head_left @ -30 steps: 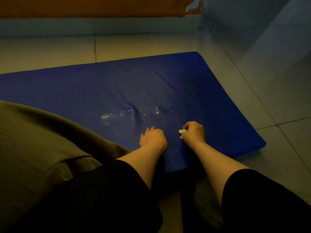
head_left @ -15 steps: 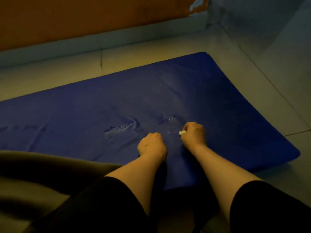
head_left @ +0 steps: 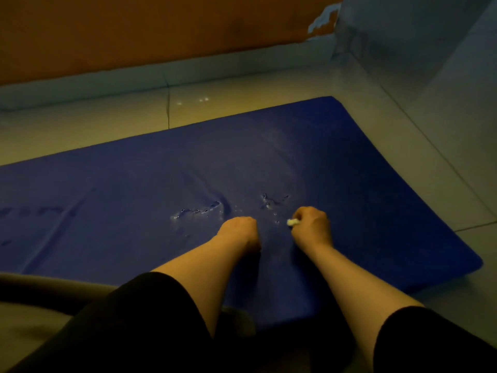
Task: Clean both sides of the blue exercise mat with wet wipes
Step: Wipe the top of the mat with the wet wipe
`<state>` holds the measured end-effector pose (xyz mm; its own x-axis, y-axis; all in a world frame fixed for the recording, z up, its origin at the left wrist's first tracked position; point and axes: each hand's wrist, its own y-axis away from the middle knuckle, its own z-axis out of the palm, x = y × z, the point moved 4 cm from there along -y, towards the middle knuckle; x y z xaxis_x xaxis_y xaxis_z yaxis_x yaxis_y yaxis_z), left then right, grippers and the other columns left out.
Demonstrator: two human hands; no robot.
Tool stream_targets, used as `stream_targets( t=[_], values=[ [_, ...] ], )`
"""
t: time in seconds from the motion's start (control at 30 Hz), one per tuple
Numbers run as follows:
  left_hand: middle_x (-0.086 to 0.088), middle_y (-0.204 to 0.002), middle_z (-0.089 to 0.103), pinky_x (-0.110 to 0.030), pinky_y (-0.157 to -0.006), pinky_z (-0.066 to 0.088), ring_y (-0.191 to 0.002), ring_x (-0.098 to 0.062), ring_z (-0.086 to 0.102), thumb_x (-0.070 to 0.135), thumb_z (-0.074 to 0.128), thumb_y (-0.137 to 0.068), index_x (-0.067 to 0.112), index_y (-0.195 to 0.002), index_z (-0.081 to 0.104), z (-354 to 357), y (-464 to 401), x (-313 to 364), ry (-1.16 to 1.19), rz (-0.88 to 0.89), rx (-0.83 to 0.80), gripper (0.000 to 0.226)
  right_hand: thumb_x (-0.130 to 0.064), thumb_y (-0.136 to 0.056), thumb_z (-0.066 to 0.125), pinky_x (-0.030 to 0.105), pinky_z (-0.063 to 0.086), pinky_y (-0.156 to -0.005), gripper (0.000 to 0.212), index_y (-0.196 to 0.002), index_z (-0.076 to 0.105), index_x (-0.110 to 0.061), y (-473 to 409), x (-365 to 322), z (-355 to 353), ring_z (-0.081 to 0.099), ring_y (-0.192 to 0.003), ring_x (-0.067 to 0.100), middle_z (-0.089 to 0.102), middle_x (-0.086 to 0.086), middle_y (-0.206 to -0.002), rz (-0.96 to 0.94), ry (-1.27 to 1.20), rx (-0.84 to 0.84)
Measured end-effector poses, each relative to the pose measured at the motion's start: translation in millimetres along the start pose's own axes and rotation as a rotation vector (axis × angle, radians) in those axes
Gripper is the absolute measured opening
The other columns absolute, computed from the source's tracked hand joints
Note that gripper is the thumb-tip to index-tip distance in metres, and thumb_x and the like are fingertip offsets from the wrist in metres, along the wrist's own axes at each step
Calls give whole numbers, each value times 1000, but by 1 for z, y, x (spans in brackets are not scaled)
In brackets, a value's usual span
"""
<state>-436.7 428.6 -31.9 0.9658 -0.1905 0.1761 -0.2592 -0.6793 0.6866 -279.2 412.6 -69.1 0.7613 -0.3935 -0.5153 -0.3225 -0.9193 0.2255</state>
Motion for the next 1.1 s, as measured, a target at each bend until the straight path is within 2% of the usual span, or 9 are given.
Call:
stream_targets(
  t=[0.13, 0.2, 0.33, 0.4, 0.57, 0.7, 0.8, 0.97, 1.1],
  values=[
    [-12, -123, 57, -36, -84, 46, -111, -30, 55, 19, 55, -93, 7, -116, 58, 8, -2, -5, 14, 22, 36, 26, -10, -84, 62, 37, 45, -74, 12, -90, 68, -1, 11, -38, 31, 58, -92, 33, 63, 17, -99, -163, -7, -123],
    [-12, -123, 57, -35, -84, 46, -113, -30, 54, 20, 56, -92, 8, -115, 60, 13, 1, -10, 41, 63, 75, 26, -9, -83, 62, 38, 46, -72, 11, -87, 66, 0, -1, -28, 23, 59, -89, 34, 63, 17, -96, -114, 22, -84],
    [-10, -118, 60, -33, -77, 44, -105, -30, 57, 17, 56, -90, 9, -106, 64, 19, 4, -23, 152, 126, 154, 19, -10, -87, 59, 38, 49, -70, 10, -84, 62, -1, -18, -2, 1, 59, -87, 35, 63, 18, -96, 120, 49, 81],
    [-11, -117, 61, -35, -77, 46, -104, -30, 58, 16, 58, -88, 9, -104, 63, 21, 4, -27, 175, 123, 166, 18, -10, -87, 58, 34, 45, -69, 10, -85, 63, -1, -11, -24, 13, 60, -88, 35, 64, 17, -96, 100, 52, 55],
    [-11, -126, 55, -36, -91, 44, -117, -29, 50, 14, 51, -93, 8, -121, 55, 22, 7, -22, 174, 62, 205, 28, -14, -85, 60, 31, 44, -65, 13, -85, 65, -2, 9, -71, 42, 59, -81, 26, 65, 11, -91, -79, 76, -135],
    [-10, -133, 50, -36, -102, 37, -127, -28, 41, 19, 50, -95, 11, -128, 52, 19, 10, -1, 107, 20, 230, 34, -14, -90, 55, 31, 35, -62, 13, -79, 55, -7, -14, -57, 12, 48, -74, 23, 57, 11, -87, -18, 288, -131],
    [-11, -134, 49, -39, -105, 36, -127, -30, 41, 20, 51, -95, 11, -129, 52, 19, 10, 0, 80, 4, 208, 35, -18, -91, 57, 29, 35, -63, 17, -80, 53, -7, -25, -41, 0, 48, -75, 24, 61, 14, -94, 34, 275, -90],
    [-11, -132, 51, -37, -99, 39, -125, -29, 44, 20, 48, -97, 9, -128, 52, 17, 11, -4, 42, -2, 177, 33, -14, -88, 59, 36, 50, -70, 15, -89, 66, 0, -6, -64, 27, 60, -83, 29, 65, 15, -93, -215, 175, -226],
    [-10, -123, 56, -35, -82, 45, -111, -30, 56, 19, 53, -94, 11, -115, 60, 12, 5, -3, -40, 38, 234, 23, -12, -89, 56, 33, 43, -70, 14, -92, 67, -3, -17, -48, 17, 58, -90, 30, 62, 15, -101, -259, 161, -153]
  ],
)
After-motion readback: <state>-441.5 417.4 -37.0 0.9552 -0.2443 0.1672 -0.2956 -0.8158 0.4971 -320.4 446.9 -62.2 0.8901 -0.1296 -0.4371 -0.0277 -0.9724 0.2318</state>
